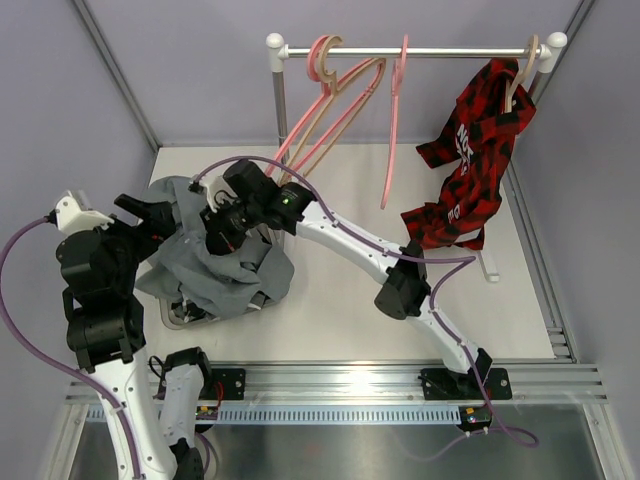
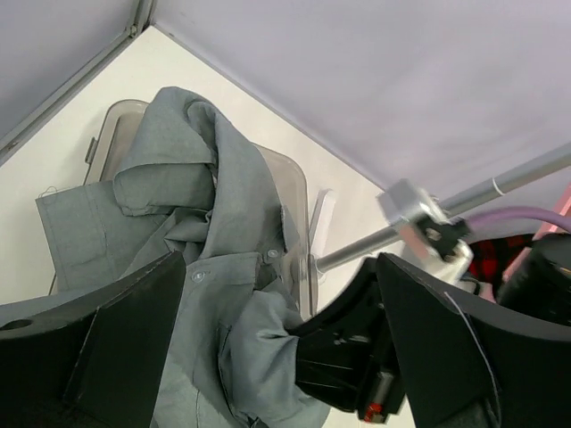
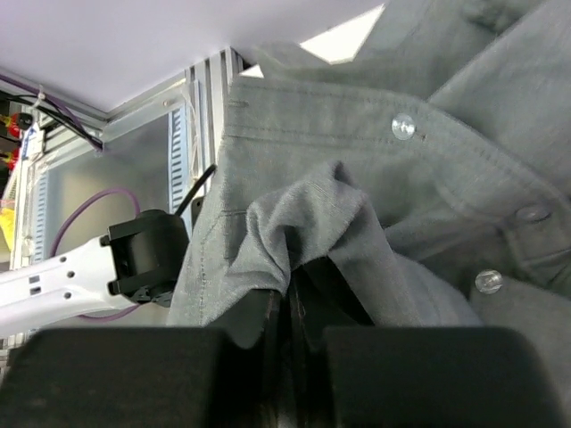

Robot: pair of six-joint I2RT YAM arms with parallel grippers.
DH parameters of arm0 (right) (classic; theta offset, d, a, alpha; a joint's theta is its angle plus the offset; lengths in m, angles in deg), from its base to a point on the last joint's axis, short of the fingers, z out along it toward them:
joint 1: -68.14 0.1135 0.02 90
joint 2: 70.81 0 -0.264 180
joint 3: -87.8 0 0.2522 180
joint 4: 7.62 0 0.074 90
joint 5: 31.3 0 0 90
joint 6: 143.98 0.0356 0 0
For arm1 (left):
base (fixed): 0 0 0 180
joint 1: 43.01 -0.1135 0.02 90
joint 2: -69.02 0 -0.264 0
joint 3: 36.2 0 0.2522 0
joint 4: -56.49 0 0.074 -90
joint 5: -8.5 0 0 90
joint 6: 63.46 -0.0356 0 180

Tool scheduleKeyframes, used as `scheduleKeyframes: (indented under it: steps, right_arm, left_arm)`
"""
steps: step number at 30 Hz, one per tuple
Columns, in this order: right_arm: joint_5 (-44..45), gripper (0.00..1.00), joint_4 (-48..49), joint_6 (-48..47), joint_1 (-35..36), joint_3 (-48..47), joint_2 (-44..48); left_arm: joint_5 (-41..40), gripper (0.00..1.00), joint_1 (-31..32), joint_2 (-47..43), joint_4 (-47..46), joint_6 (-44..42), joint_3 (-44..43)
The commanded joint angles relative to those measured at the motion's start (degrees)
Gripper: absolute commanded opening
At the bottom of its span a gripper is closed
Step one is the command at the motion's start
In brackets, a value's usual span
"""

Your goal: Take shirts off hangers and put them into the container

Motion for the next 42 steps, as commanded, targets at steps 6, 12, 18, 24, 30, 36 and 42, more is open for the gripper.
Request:
scheduleKeyframes:
  steps: [6, 12, 18, 24, 30, 36, 42]
  right_arm:
    - [5.6, 0.52, -6.5, 3.1, 0.1, -0.7, -5.7]
    - [17.1, 0.91, -6.2, 1.2, 0.3, 3.2, 2.9]
    - [19.8, 0.99, -9.8, -0.5, 1.2, 2.7, 10.4]
    - [21.9, 0.99, -12.4, -1.2, 4.3, 2.3, 16.6]
    - [41.9, 1.0, -18.6, -0.3, 7.3, 3.2, 24.6]
    - [69.4, 0.99, -24.9, 2.5, 6.9, 9.4, 40.1]
    - [80.0, 0.99, -28.7, 4.2, -4.0, 17.3, 56.7]
  left_arm:
    - [10.7, 0.89, -0.3, -0.1, -2.3, -1.8, 1.4]
    - [10.3, 0.88, -0.3, -1.1, -2.8, -2.8, 2.6]
    - [7.0, 0.88, -0.3, -3.4, -3.1, -3.1, 1.1]
    - [2.8, 0.89, -0.3, -4.9, -1.9, -3.0, -1.0]
    - [6.8, 0.89, -0.3, -4.0, -2.6, -3.9, -0.7]
    - [30.4, 0.81, 0.0, 5.2, -9.8, -4.7, -2.9]
    - [22.5, 0.77, 13.7, 14.8, -6.5, -10.3, -18.7]
